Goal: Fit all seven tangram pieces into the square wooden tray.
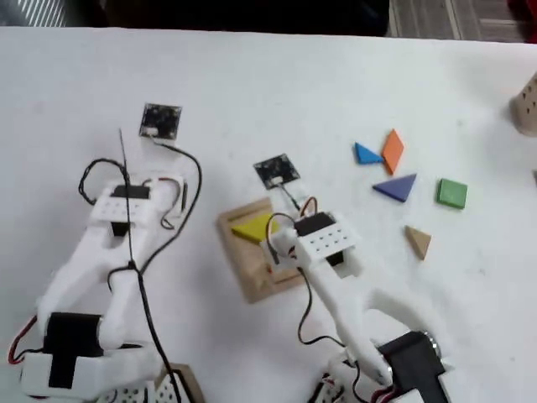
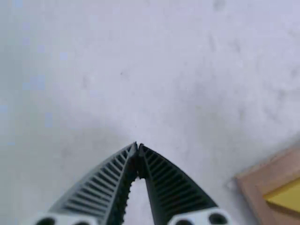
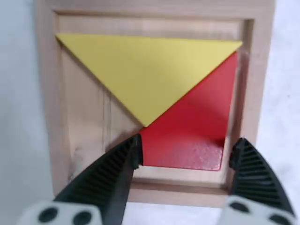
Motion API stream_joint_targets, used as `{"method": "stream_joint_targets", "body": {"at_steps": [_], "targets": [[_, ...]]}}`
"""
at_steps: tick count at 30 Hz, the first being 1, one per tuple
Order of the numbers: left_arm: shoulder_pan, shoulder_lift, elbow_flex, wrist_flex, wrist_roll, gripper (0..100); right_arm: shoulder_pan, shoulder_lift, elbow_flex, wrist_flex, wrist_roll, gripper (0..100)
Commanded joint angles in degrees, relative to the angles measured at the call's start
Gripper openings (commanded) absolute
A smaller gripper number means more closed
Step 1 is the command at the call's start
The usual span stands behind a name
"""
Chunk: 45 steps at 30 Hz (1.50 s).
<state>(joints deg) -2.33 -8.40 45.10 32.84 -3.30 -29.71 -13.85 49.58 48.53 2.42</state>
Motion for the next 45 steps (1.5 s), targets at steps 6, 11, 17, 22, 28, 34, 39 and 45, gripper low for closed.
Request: {"method": "stream_joint_targets", "body": {"at_steps": [6, 11, 17, 22, 28, 34, 39, 45], "targets": [[0.4, -0.7, -0.2, -1.3, -0.5, 2, -8.7, 0.0, -0.3, 4.4, 5.6, 29.8], [0.3, -0.7, -0.1, -1.3, -0.6, 2, -8.3, -1.3, -2.1, 9.2, 7.2, 29.6], [0.3, -0.7, -0.1, -1.3, -0.7, 2, 0.7, -11.5, -2.5, 12.9, 12.9, 12.5], [0.3, -0.7, -0.1, -1.3, -0.8, 2, -4.9, -17.1, 4.3, 12.7, 14.9, 3.4], [0.2, -0.7, -0.2, -1.3, -0.8, 2, -14.8, -19.3, 11.2, 5.8, 15.6, 1.8], [0.1, -0.7, -0.2, -1.3, -0.9, 2, -15.3, -14.8, 13.1, -4.4, 15.6, 1.8], [-1.5, -0.7, -0.4, -1.3, -0.7, 2, -15.2, -6.9, 8.3, -6.0, 15.6, 1.8], [-1.5, -0.7, -0.4, -1.3, -0.6, 2, -10.2, 1.8, -0.1, -6.3, 15.9, 1.8]]}}
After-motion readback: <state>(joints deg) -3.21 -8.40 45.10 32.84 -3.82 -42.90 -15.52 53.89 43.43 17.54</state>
